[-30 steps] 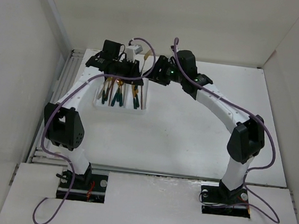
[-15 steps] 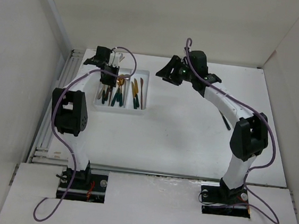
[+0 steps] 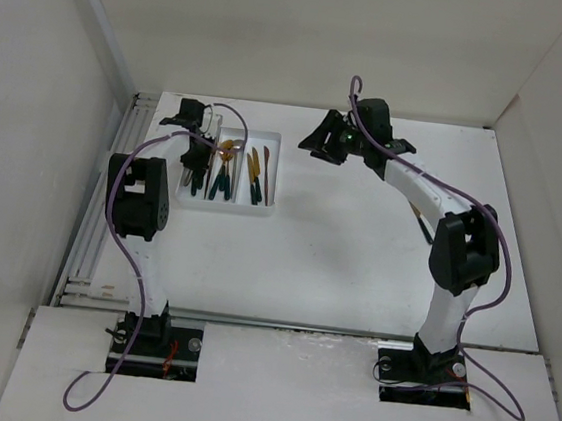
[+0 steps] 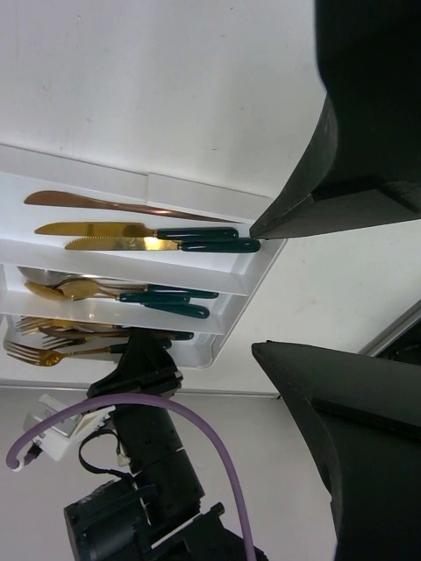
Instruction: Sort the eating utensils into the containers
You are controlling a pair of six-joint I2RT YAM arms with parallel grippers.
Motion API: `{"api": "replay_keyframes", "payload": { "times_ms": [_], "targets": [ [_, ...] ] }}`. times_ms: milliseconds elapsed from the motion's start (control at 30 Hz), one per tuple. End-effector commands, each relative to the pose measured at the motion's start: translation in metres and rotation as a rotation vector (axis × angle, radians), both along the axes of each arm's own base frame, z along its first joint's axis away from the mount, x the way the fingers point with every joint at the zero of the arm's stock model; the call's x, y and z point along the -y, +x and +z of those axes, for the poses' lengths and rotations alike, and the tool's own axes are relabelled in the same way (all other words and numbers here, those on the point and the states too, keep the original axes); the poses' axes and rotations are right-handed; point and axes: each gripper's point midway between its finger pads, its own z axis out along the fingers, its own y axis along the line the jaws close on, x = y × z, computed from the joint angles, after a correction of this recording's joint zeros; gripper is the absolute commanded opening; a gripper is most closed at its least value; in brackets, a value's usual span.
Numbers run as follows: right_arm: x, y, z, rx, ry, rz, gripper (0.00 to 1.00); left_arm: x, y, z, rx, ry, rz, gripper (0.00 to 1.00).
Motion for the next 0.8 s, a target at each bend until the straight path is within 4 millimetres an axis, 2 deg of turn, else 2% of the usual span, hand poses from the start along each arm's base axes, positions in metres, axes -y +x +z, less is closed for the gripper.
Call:
{"api": "replay_keyframes", "payload": {
  "times_ms": [0, 167, 300, 333, 400, 433, 467, 567, 600, 633, 667, 700, 767],
  "targets": [
    [0.004, 0.004, 0.012, 0.040, 0.012, 0.012, 0.56, -0.001, 0.017, 0.015, 0.061, 0.018, -0.009, 0.00],
    [0.004, 0.004, 0.012, 0.040, 0.012, 0.012, 0.56, -0.003, 0.013, 0.009, 0.038, 0.026, 0.007, 0.00],
    [0.005, 0.003, 0.010, 0.038, 0.003, 0.016, 0.56, -0.002, 0.012, 0.023, 0.051, 0.016, 0.024, 0.01],
    [0.005, 0.003, 0.010, 0.038, 0.003, 0.016, 0.56, -0.001, 0.015, 0.031, 0.070, 0.007, 0.020, 0.07],
    [0.005, 0.003, 0.013, 0.038, 0.003, 0.016, 0.56, 0.001, 0.008, 0.036, 0.048, -0.005, 0.025, 0.28],
    [0.006, 0.001, 0.016, 0.047, -0.003, 0.021, 0.56, 0.001, 0.006, 0.040, 0.049, -0.005, 0.025, 0.31],
    [0.006, 0.001, 0.016, 0.047, -0.003, 0.021, 0.56, 0.001, 0.004, 0.039, 0.038, -0.010, 0.034, 0.33],
    [0.014, 0.004, 0.027, 0.081, -0.017, 0.003, 0.57, 0.001, 0.002, 0.060, 0.073, -0.012, 0.034, 0.33],
    [0.020, 0.006, 0.023, 0.071, -0.021, -0.007, 0.57, 0.001, -0.001, 0.061, 0.072, -0.012, 0.034, 0.33],
    [0.020, 0.004, 0.029, 0.082, -0.017, -0.008, 0.57, 0.002, -0.006, 0.056, 0.051, -0.019, 0.030, 0.33],
    [0.025, 0.006, 0.034, 0.092, -0.013, -0.017, 0.57, 0.003, -0.006, 0.060, 0.059, -0.024, 0.039, 0.33],
    [0.031, 0.008, 0.030, 0.083, -0.017, -0.029, 0.58, 0.003, -0.008, 0.059, 0.049, -0.024, 0.040, 0.34],
    [0.040, 0.008, 0.038, 0.098, -0.021, -0.040, 0.62, 0.003, -0.009, 0.062, 0.046, -0.029, 0.049, 0.34]
  ]
}}
